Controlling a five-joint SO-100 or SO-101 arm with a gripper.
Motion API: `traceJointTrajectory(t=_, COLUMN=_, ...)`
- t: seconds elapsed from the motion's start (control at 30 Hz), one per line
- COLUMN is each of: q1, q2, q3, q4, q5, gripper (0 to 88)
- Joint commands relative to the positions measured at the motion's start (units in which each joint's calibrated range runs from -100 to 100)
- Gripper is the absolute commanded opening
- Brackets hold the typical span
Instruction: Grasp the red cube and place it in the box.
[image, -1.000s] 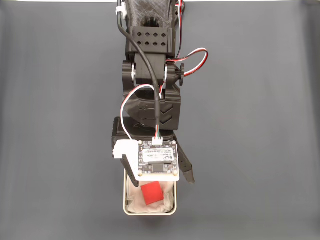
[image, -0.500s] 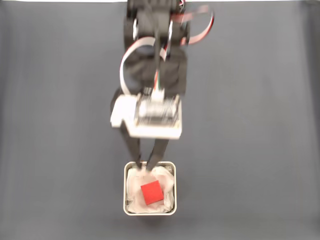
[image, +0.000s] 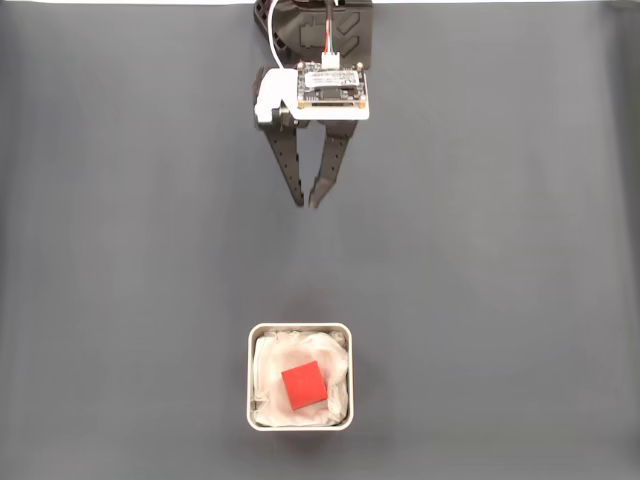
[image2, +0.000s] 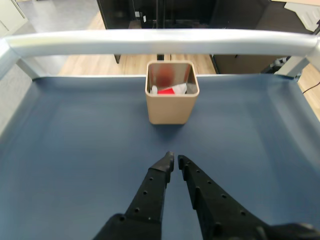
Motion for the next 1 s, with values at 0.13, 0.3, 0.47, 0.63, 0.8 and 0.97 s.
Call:
traceJointTrajectory(t=0.13, q1=-0.39, q2=-19.90, q3=20.65, q4=9.08, q5=-0.05, gripper=0.0)
traceJointTrajectory(t=0.3, q1=-0.95, q2=-24.15, q3=26.13, q4=19.08, q5=-0.88, gripper=0.0)
traceJointTrajectory(t=0.47, q1=-2.94, q2=-26.75, q3=26.13, q4=28.75, q5=-1.76, gripper=0.0)
traceJointTrajectory(t=0.63, q1=-2.94, q2=-27.44, q3=26.13, q4=32.77, q5=-1.61, gripper=0.0)
traceJointTrajectory(t=0.8, q1=-2.66, q2=-27.44, q3=26.13, q4=33.18, q5=-2.10, gripper=0.0)
traceJointTrajectory(t=0.97, q1=-2.59, q2=-27.44, q3=26.13, q4=33.18, q5=-1.86, gripper=0.0)
